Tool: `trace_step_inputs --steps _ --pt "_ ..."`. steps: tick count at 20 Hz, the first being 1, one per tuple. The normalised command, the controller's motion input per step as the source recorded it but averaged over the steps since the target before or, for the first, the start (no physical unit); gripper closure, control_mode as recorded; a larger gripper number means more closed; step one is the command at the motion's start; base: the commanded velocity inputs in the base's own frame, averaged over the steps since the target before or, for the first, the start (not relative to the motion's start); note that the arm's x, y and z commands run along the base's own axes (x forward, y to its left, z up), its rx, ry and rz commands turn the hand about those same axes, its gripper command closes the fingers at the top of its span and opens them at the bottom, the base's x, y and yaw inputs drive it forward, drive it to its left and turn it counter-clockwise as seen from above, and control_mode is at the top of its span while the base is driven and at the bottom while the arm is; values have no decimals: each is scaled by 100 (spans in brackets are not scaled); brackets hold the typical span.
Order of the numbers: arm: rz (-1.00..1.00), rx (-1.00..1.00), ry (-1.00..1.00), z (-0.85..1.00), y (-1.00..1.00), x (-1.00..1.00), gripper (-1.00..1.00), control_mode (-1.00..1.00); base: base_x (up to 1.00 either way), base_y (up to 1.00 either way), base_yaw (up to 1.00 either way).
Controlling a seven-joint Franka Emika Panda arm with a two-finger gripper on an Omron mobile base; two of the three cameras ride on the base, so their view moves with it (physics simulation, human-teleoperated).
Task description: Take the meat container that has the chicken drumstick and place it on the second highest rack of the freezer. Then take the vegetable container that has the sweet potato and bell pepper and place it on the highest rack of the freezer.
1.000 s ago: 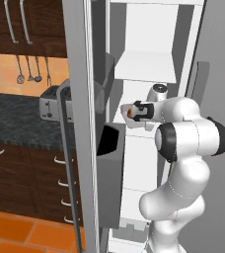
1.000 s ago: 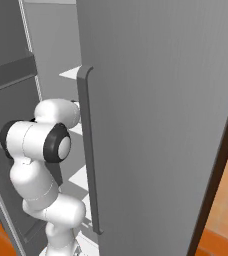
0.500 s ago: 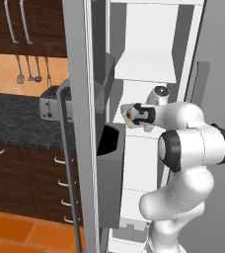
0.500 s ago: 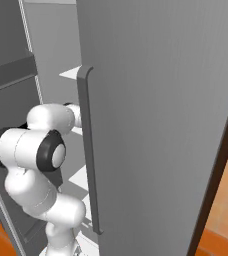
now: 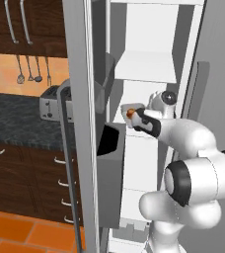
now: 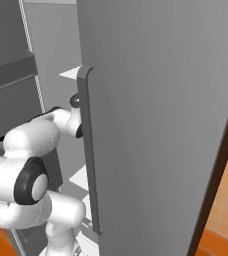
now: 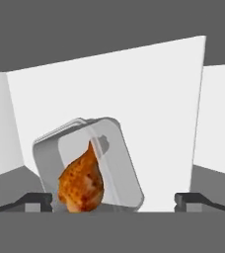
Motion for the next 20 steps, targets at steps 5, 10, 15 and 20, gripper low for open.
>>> trace_step_inputs --steps 5,10,15,20 --pt "0 0 1 49 33 -79 -100 -100 0 0 0" --pt "9 0 0 36 24 -97 -100 -100 0 0 0" --pt "43 -15 3 18 -7 -100 -100 -100 0 0 0" --pt "44 -26 8 12 5 -100 -100 -100 0 0 0"
